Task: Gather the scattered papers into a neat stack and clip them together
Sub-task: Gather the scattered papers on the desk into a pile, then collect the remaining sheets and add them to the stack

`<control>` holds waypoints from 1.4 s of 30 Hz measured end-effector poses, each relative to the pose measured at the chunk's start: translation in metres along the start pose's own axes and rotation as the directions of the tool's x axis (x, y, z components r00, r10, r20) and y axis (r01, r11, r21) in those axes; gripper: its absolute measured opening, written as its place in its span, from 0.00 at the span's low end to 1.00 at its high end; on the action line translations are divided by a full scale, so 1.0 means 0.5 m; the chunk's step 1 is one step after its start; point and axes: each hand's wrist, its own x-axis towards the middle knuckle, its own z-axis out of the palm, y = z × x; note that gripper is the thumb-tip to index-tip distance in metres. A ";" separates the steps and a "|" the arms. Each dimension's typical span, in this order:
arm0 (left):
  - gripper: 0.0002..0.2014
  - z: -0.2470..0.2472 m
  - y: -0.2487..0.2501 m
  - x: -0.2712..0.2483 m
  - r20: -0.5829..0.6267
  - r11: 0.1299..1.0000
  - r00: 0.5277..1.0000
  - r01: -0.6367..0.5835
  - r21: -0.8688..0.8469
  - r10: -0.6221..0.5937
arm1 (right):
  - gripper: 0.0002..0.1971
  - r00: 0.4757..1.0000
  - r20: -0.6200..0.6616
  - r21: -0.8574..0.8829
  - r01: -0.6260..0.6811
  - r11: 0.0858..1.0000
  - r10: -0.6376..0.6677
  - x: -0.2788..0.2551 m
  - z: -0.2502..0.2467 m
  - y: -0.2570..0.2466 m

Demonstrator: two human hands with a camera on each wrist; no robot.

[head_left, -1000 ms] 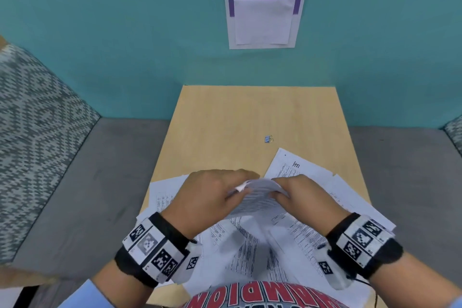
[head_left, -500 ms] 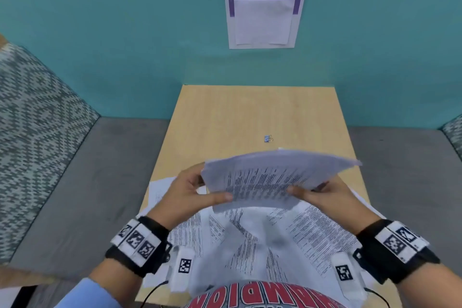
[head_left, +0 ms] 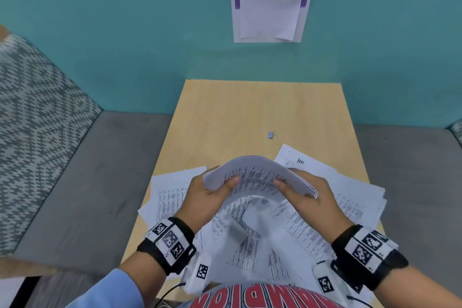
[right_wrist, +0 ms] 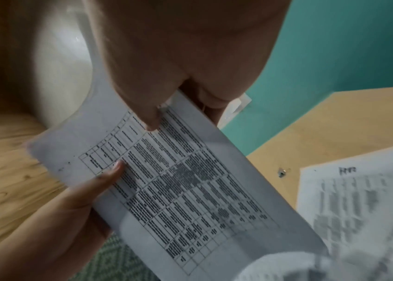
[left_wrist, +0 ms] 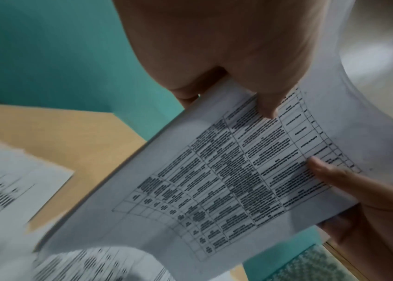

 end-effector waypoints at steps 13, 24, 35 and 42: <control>0.10 -0.011 -0.109 0.002 -0.006 0.968 0.984 0.174 0.179 -0.176 | 0.15 0.933 0.077 -0.358 -0.304 0.883 0.352 0.027 0.020 0.092; 0.31 -0.165 -0.166 0.022 -0.247 0.958 0.947 0.245 0.147 -0.204 | 0.49 0.575 -0.420 -0.321 -0.818 0.478 0.702 -0.027 -0.202 0.314; 0.06 -0.233 -0.202 -0.004 -0.381 0.934 0.873 0.352 0.059 -0.305 | 0.73 0.315 -0.616 -0.339 -0.933 0.117 0.722 -0.021 -0.211 0.505; 0.07 -0.223 -0.206 0.017 -0.368 0.928 0.879 0.360 0.094 -0.303 | 0.60 0.354 -0.599 -0.271 -0.933 0.234 0.718 0.073 -0.144 0.405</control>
